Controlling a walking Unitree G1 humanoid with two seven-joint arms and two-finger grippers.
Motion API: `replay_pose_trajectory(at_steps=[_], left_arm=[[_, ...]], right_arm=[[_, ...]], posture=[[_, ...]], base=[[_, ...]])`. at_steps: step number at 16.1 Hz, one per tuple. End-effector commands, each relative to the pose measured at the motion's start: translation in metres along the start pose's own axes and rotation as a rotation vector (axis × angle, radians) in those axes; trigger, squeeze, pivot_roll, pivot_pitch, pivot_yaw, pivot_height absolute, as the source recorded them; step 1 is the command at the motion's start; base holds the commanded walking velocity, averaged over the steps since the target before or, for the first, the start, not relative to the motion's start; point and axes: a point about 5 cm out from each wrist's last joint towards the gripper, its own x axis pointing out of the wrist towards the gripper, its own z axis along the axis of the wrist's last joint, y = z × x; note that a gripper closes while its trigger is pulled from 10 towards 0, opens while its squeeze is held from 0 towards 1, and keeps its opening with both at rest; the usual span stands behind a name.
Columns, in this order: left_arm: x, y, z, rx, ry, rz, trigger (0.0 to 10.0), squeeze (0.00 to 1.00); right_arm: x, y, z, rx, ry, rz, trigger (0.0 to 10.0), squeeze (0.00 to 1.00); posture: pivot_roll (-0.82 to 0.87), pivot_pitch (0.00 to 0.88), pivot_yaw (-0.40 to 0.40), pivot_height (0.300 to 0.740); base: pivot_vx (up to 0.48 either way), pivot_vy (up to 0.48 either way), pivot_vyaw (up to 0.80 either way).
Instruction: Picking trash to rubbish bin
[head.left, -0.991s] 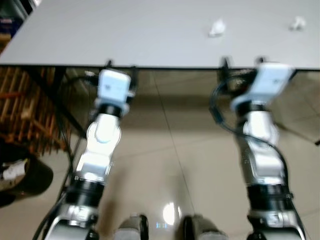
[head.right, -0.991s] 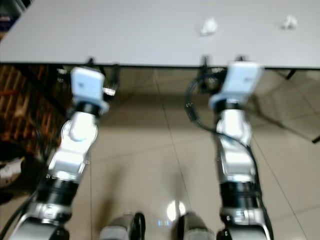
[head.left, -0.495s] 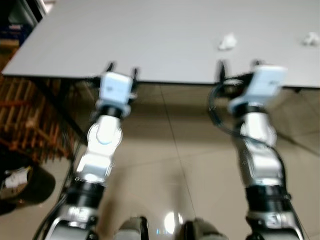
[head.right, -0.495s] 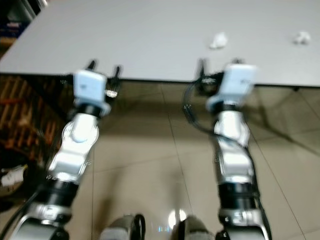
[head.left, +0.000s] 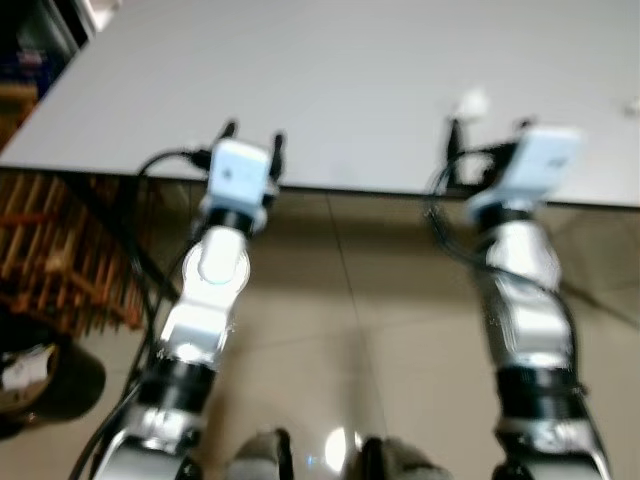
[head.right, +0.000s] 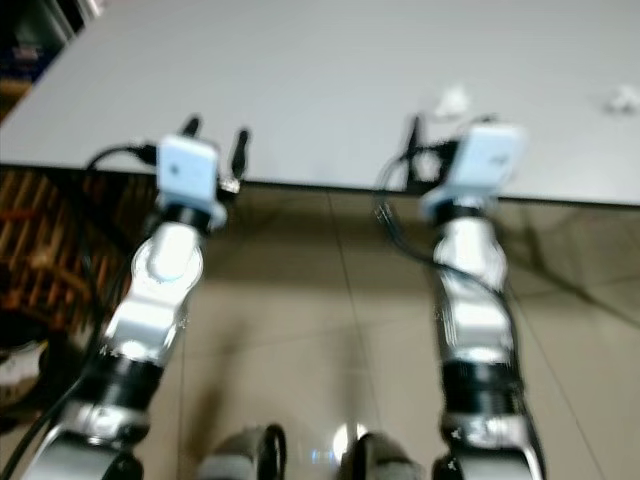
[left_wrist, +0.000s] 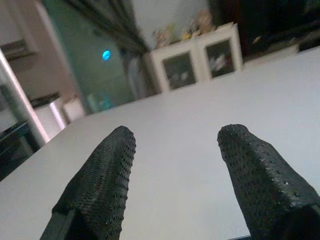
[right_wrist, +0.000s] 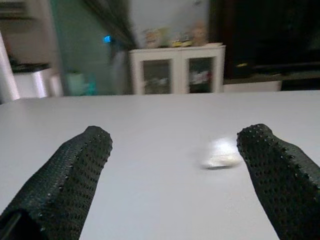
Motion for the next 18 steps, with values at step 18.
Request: replay_pose_trajectory(at_steps=[18], left_arm=[[-0.0006,-0.0031,-0.0009,0.006,0.006,-0.027,10.0,0.0]], right_arm=[[-0.0013,-0.0041,-0.0015,0.002,0.012,-0.017,10.0,0.0]], posture=[[0.0,0.221,0.03,0.74]], base=[[0.396,0.0,0.0]])
